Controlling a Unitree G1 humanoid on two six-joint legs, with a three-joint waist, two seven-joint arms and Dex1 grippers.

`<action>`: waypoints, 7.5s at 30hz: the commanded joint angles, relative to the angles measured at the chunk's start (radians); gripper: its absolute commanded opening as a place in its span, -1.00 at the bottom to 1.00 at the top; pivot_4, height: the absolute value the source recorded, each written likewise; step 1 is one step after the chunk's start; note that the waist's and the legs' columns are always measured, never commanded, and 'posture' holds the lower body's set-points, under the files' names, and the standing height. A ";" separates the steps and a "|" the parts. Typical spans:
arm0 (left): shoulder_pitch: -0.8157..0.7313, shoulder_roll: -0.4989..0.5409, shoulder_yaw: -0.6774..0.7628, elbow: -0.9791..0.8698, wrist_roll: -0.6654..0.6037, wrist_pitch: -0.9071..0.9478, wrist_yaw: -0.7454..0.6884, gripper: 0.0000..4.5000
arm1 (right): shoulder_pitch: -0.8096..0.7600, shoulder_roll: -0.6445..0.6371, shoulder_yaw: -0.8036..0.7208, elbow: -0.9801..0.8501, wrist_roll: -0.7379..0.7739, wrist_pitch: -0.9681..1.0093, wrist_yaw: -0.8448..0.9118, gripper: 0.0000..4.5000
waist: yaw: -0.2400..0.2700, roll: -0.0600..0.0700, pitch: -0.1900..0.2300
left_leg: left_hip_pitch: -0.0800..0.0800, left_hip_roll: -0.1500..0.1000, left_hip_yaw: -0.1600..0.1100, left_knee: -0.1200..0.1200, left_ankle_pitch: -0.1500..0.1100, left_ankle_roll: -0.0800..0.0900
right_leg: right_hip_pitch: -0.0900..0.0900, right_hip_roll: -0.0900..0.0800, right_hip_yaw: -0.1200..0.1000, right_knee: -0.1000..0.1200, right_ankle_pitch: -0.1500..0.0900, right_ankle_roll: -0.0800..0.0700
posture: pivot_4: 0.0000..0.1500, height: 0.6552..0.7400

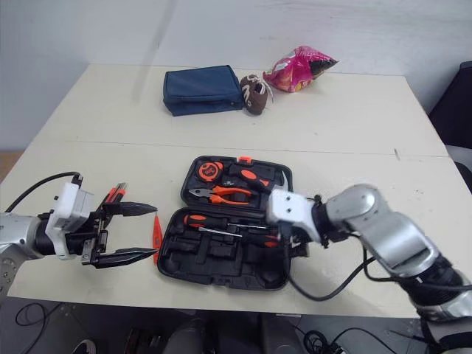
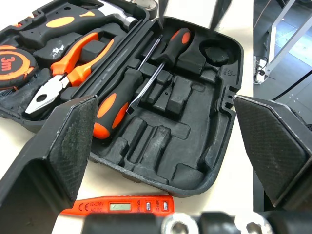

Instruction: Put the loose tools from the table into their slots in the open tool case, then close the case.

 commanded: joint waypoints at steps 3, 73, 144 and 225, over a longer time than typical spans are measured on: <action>0.003 -0.007 0.015 -0.030 -0.005 -0.010 0.009 1.00 | 0.074 0.132 -0.090 -0.008 0.143 -0.084 0.006 0.47 | -0.002 0.000 0.000 | 0.000 0.001 0.000 -0.001 0.000 -0.001 | 0.000 0.001 0.000 0.000 0.000 0.000 | 1.00 1.00; 0.324 0.030 0.630 0.548 0.177 -0.165 0.158 1.00 | 0.624 0.007 -0.760 0.642 0.104 -0.907 0.129 0.98 | -0.004 -0.012 -0.004 | 0.022 0.001 0.002 -0.019 -0.005 0.002 | 0.018 -0.001 -0.002 -0.009 0.000 -0.006 | 1.00 1.00; 0.249 -0.524 -0.053 -0.405 0.395 0.485 0.968 1.00 | 0.444 0.186 -0.485 0.196 0.268 -0.569 0.034 0.98 | 0.033 -0.008 0.000 | 0.019 0.001 0.001 -0.013 -0.001 -0.003 | 0.019 0.003 0.001 -0.011 0.001 -0.004 | 1.00 1.00; -0.696 -0.017 -0.789 -0.040 0.536 0.214 -0.032 -0.86 | 0.598 0.180 -0.480 0.143 0.276 -0.730 0.139 1.00 | 0.054 -0.004 0.009 | 0.030 0.001 0.005 -0.016 -0.004 -0.002 | 0.032 0.004 0.004 -0.021 0.001 -0.002 | 1.00 1.00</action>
